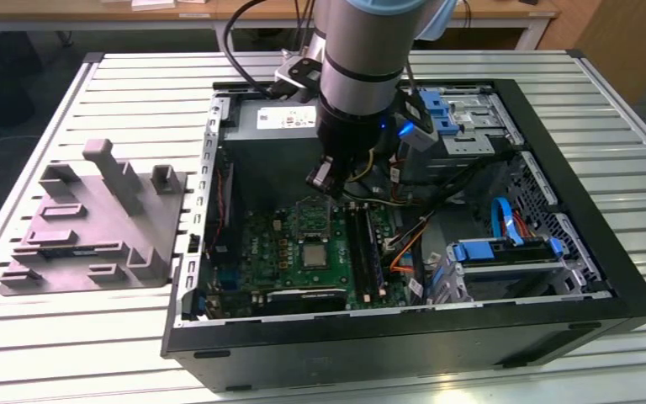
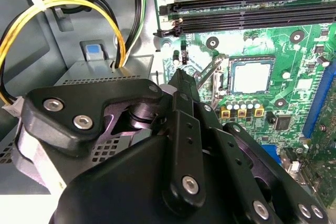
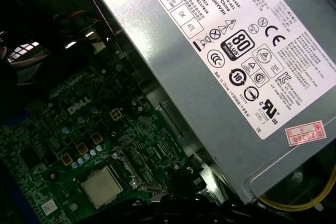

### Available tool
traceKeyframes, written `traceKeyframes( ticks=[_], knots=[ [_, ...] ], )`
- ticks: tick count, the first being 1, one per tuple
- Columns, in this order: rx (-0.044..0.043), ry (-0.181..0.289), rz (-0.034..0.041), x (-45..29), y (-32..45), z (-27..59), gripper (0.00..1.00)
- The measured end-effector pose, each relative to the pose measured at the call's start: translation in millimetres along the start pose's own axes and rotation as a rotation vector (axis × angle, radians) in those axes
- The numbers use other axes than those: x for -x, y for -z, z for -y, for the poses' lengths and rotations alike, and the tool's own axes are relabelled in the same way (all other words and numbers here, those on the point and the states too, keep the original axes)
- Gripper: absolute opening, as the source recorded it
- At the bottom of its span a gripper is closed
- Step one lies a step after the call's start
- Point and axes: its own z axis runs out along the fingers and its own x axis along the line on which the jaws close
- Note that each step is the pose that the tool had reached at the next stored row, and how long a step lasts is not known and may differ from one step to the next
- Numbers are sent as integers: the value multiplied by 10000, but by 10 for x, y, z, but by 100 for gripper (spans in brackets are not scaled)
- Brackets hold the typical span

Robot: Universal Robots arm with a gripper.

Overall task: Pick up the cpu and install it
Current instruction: 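Close the cpu cover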

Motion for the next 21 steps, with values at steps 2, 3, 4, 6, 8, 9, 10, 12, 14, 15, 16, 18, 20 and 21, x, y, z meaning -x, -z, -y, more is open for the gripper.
traceKeyframes(
  ticks=[2, 3, 4, 6, 8, 9, 10, 12, 14, 15, 16, 18, 20, 21],
  knots=[
    [0, 6, -2, 0, 4, 0, 11],
    [-1, 9, -3, 0, 6, 0, 11],
    [0, 12, -2, 0, 7, 0, 11],
    [0, 16, -1, 0, 8, -1, 11],
    [0, 19, -3, 0, 10, -1, 11],
    [0, 21, -3, 0, 10, -1, 11],
    [0, 22, -3, 0, 11, -1, 11],
    [0, 24, -4, 0, 12, -1, 11],
    [0, 27, -4, 0, 12, -1, 11],
    [0, 28, -4, 0, 12, -1, 11],
    [4, 252, -28, 1, 73, -8, 11],
    [6, 353, -39, 2, 100, -11, 11],
    [7, 393, -43, 2, 111, -12, 11],
    [8, 433, -48, 2, 122, -13, 11]
  ],
)
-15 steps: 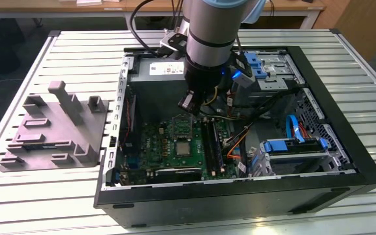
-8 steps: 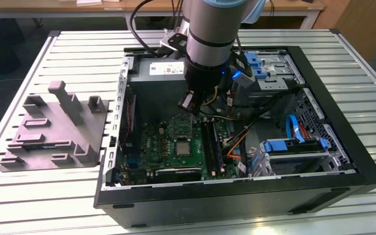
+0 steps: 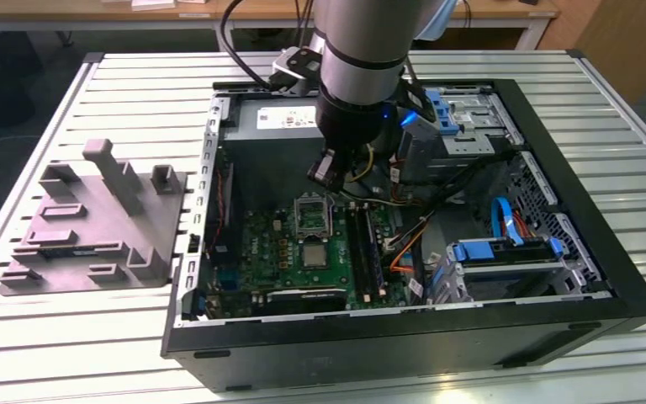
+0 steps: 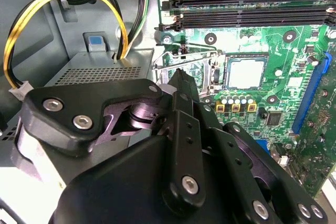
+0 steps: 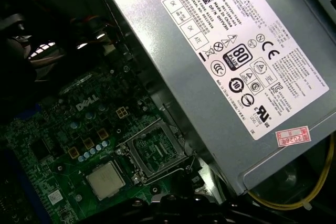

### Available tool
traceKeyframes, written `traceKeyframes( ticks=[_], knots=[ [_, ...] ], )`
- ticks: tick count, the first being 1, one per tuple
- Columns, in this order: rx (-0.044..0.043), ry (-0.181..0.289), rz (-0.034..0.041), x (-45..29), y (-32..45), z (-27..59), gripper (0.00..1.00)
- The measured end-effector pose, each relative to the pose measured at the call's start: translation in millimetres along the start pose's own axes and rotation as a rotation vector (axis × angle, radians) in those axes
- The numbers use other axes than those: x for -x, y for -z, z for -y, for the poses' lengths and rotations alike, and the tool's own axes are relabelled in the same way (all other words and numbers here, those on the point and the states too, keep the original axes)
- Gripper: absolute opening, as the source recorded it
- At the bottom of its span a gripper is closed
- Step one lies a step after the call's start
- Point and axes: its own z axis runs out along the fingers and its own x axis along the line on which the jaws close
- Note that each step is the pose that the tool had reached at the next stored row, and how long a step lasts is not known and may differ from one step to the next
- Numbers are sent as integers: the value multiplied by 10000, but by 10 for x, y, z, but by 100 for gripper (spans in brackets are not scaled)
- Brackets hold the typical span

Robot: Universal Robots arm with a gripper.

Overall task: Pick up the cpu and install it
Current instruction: 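Close the cpu cover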

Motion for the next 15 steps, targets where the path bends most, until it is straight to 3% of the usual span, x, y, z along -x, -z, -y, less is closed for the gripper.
traceKeyframes(
  ticks=[6, 11, 15],
  knots=[
    [-36, 2, -5, 0, 15, -1, 11],
    [-118, 8, 45, 0, 15, -1, 11],
    [-247, 19, 127, 0, 16, -1, 11]
  ],
)
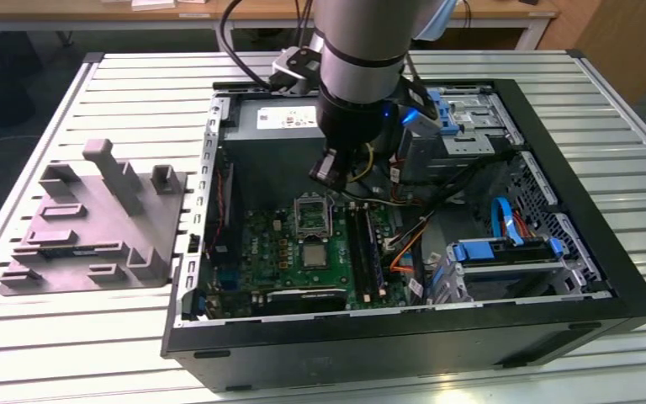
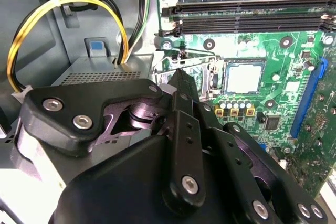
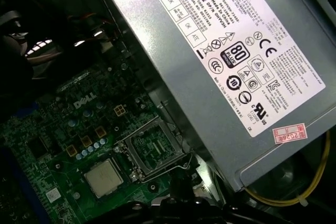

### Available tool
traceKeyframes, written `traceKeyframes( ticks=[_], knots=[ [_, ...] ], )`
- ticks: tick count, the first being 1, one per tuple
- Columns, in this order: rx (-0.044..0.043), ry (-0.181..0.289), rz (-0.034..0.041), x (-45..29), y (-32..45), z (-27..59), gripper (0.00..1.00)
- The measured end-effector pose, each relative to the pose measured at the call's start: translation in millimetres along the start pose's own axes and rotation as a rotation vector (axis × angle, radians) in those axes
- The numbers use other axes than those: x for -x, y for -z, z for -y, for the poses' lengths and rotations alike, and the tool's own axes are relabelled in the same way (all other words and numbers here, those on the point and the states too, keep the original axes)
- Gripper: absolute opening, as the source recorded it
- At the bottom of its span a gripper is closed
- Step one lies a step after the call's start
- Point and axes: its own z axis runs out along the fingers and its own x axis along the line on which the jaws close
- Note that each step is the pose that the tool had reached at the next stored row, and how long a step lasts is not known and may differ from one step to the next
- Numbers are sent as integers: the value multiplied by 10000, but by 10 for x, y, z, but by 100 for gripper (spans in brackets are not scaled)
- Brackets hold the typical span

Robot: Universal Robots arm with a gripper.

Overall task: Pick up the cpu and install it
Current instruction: 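Close the cpu cover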

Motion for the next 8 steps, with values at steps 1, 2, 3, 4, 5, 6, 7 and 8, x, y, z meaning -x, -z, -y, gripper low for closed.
traceKeyframes(
  ticks=[1, 2, 3, 4, 5, 6, 7, 8],
  knots=[
    [-17, 2, 12, 0, 0, 0, 11],
    [-32, 4, 21, 1, -1, 0, 11],
    [-45, 4, 27, 0, 0, 0, 11],
    [-54, 5, 32, 0, 0, 0, 11],
    [-55, 4, 33, 0, 0, 0, 11],
    [-56, 5, 33, 0, 0, 0, 11],
    [-56, 5, 33, 0, 0, 0, 11],
    [-56, 5, 33, 0, 0, 0, 11]
  ],
)
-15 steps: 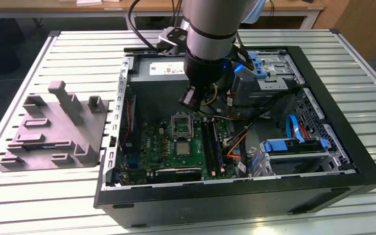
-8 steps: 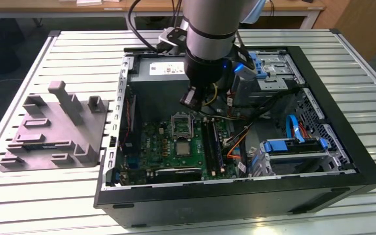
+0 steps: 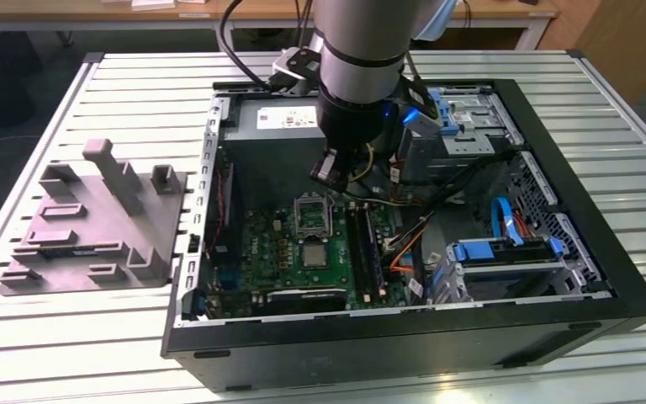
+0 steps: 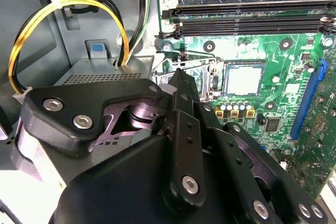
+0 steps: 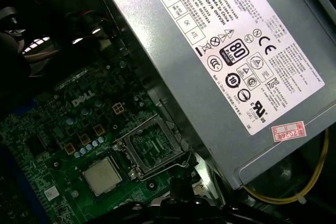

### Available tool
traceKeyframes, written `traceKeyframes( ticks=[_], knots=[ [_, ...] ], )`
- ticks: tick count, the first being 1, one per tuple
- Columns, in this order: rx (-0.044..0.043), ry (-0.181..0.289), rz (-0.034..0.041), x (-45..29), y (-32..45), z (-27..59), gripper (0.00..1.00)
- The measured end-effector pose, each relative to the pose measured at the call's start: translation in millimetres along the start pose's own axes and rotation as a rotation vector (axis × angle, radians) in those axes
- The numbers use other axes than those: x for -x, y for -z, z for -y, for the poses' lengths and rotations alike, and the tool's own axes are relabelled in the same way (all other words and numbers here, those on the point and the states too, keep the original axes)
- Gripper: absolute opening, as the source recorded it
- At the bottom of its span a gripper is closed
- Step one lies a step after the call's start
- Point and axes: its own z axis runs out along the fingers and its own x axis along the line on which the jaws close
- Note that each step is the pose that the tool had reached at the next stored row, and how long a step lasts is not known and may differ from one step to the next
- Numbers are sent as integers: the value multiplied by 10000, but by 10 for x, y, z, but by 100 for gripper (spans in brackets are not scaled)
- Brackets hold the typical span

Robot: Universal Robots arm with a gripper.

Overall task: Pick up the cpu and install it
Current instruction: 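Close the cpu cover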

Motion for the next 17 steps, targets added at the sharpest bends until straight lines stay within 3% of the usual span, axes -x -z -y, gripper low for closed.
traceKeyframes(
  ticks=[6, 17],
  knots=[
    [-47, 3, 30, 2, 60, -5, 11],
    [-78, 7, 50, -7, 64, 1, 11]
  ],
)
